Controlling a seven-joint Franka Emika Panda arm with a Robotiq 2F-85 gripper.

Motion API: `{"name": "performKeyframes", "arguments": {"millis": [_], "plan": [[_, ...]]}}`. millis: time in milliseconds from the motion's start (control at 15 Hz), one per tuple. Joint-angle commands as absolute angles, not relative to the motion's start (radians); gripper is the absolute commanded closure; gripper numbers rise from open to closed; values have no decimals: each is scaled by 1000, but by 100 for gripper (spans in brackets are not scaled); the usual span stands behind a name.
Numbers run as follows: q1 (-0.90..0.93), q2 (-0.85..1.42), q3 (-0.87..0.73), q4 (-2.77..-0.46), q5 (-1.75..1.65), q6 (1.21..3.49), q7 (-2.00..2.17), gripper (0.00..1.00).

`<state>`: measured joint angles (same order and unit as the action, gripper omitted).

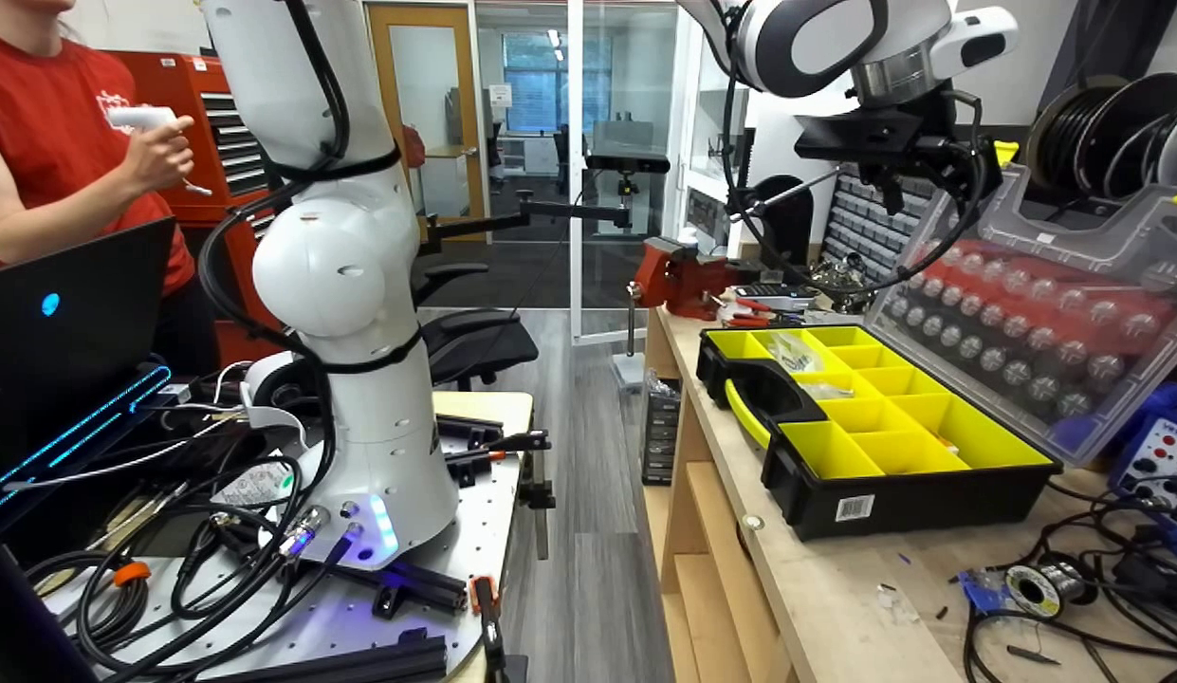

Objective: Close the lid on the black and yellow case

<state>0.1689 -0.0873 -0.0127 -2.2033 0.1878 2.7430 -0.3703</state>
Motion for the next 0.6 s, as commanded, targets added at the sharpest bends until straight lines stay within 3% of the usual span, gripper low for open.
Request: {"name": "performKeyframes", "arguments": {"millis": [0, 533], "plan": [[169, -29, -14, -2151, 182, 2827, -388, 0], [160, 103, -43, -2013, 109, 2926, -328, 0]]}}
